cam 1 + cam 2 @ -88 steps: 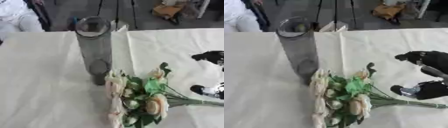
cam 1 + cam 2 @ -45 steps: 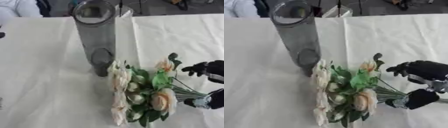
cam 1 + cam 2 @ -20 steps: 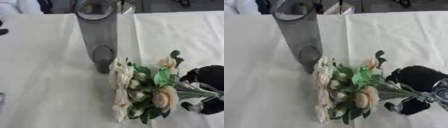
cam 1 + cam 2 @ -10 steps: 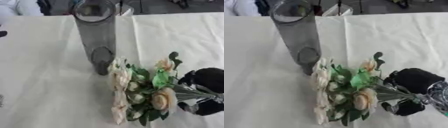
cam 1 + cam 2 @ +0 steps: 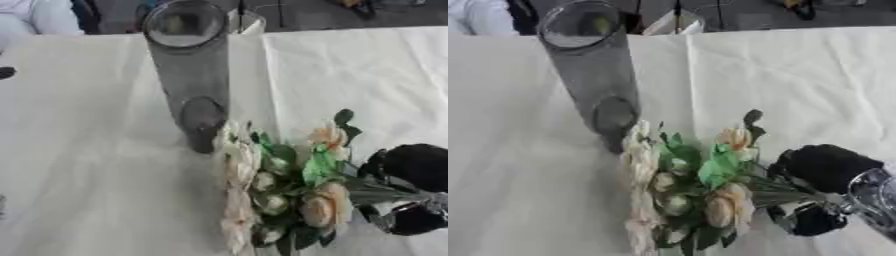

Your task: Arrange flowers into the vase.

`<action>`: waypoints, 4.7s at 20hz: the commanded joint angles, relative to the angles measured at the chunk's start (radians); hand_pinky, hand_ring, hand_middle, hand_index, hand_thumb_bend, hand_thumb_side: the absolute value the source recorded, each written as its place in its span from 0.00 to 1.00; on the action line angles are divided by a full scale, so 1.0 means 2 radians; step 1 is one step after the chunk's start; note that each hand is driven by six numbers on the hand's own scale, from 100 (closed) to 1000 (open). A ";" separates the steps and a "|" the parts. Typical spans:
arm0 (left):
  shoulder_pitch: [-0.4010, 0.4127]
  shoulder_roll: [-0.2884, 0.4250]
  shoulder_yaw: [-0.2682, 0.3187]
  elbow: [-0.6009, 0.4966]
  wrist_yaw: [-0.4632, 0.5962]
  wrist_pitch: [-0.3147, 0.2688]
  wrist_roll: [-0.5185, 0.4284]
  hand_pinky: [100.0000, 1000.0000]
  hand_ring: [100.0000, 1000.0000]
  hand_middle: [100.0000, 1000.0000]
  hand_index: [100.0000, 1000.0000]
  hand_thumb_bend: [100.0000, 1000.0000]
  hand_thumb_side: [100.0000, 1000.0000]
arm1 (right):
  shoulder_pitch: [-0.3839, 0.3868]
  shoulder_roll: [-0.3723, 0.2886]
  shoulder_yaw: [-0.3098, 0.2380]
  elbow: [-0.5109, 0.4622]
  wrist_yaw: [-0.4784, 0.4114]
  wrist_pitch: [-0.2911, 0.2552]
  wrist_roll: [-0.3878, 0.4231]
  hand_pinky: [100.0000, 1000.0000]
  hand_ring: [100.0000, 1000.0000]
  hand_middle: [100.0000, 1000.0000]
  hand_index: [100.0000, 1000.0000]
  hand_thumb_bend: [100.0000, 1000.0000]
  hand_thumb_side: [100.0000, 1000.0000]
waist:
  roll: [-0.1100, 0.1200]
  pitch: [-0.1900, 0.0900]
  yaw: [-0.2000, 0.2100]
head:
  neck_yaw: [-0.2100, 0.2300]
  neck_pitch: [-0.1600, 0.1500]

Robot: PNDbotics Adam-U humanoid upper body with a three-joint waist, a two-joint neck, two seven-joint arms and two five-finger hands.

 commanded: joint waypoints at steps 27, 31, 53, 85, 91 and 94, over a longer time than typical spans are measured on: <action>-0.007 0.004 -0.001 -0.009 -0.001 0.003 -0.012 0.69 0.84 0.79 0.89 0.00 1.00 | -0.006 0.023 -0.016 0.091 -0.179 -0.028 -0.124 0.00 0.01 0.02 0.15 0.00 0.33 | 0.010 0.004 0.007 | -0.005 -0.012; -0.008 0.003 -0.002 -0.009 -0.001 0.003 -0.014 0.69 0.84 0.79 0.88 0.00 1.00 | -0.008 0.025 -0.017 0.111 -0.196 -0.043 -0.149 0.00 0.00 0.00 0.10 0.00 0.32 | 0.010 0.005 0.008 | -0.005 -0.013; -0.006 0.009 0.000 -0.009 -0.005 0.004 -0.016 0.67 0.82 0.77 0.86 0.00 1.00 | 0.006 -0.016 -0.065 0.033 -0.182 -0.073 -0.181 0.00 0.00 0.00 0.00 0.00 0.63 | 0.007 -0.002 0.000 | 0.007 -0.015; -0.007 0.014 0.003 -0.009 -0.008 0.002 -0.013 0.67 0.81 0.76 0.86 0.00 1.00 | -0.004 -0.044 -0.177 -0.007 -0.295 -0.029 -0.235 0.00 0.00 0.00 0.00 0.00 0.69 | -0.002 -0.012 -0.001 | 0.036 -0.019; -0.006 0.015 0.003 -0.009 -0.007 0.003 -0.013 0.67 0.81 0.76 0.86 0.00 1.00 | -0.040 -0.036 -0.189 -0.007 -0.350 0.006 -0.252 0.00 0.00 0.00 0.00 0.00 0.69 | -0.003 -0.018 -0.002 | 0.026 -0.020; -0.006 0.016 0.002 -0.009 -0.006 0.003 -0.013 0.67 0.81 0.76 0.86 0.00 1.00 | -0.067 -0.029 -0.188 -0.007 -0.369 0.021 -0.260 0.00 0.00 0.00 0.00 0.00 0.70 | -0.004 -0.022 -0.003 | 0.023 -0.019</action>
